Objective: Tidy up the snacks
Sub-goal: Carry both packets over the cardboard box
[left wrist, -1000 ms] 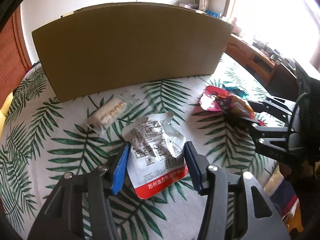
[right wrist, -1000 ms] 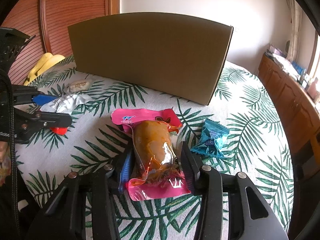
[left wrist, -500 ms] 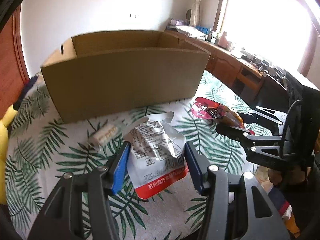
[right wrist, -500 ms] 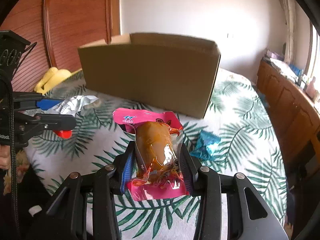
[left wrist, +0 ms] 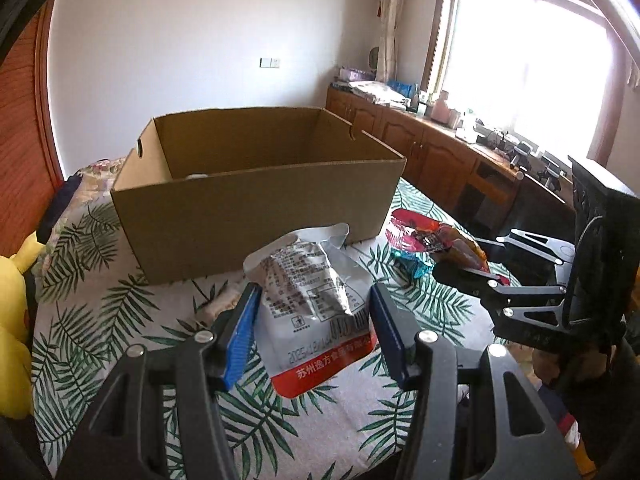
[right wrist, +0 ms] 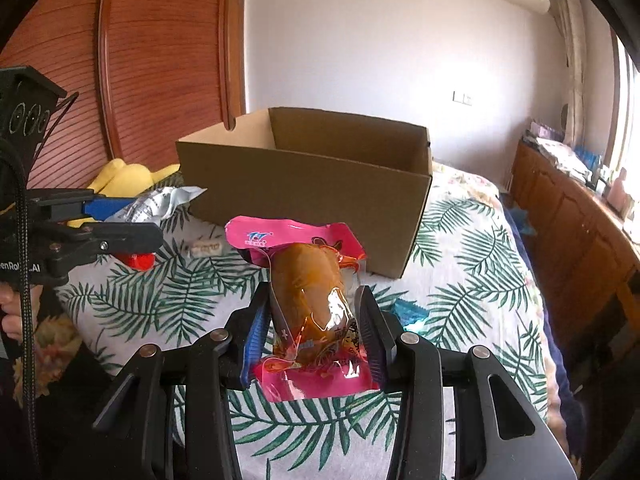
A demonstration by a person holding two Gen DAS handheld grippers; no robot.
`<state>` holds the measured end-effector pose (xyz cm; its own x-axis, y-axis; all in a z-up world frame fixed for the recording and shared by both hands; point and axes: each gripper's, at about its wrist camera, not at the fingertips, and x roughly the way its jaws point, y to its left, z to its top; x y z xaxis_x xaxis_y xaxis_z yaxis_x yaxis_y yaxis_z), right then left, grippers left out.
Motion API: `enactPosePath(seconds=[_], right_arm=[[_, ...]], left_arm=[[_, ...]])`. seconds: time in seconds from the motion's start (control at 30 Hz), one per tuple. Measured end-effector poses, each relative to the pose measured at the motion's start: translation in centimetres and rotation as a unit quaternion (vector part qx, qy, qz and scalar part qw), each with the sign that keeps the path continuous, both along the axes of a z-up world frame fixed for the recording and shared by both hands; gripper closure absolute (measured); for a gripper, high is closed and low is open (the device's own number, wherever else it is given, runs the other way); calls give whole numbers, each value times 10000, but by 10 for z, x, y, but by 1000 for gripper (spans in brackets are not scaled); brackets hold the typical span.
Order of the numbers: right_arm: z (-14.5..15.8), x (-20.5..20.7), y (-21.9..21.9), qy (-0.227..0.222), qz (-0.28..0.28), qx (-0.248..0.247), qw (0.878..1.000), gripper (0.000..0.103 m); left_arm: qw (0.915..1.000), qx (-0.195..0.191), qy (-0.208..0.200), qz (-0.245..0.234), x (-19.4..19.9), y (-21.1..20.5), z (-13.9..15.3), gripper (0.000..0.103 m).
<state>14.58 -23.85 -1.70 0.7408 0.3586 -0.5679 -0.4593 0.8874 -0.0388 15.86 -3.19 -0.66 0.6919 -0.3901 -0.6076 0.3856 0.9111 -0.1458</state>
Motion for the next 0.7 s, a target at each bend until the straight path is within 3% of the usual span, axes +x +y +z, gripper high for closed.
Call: enactPosePath(seconds=[0.37, 0.7], right_arm=[[25, 38, 7, -71, -44, 12, 10000, 61], [50, 76, 7, -69, -187, 132, 9997, 61]], left_arm=[[9993, 119, -298, 174, 38, 5, 26, 49], [9992, 7, -150, 375, 82, 15, 31, 49]])
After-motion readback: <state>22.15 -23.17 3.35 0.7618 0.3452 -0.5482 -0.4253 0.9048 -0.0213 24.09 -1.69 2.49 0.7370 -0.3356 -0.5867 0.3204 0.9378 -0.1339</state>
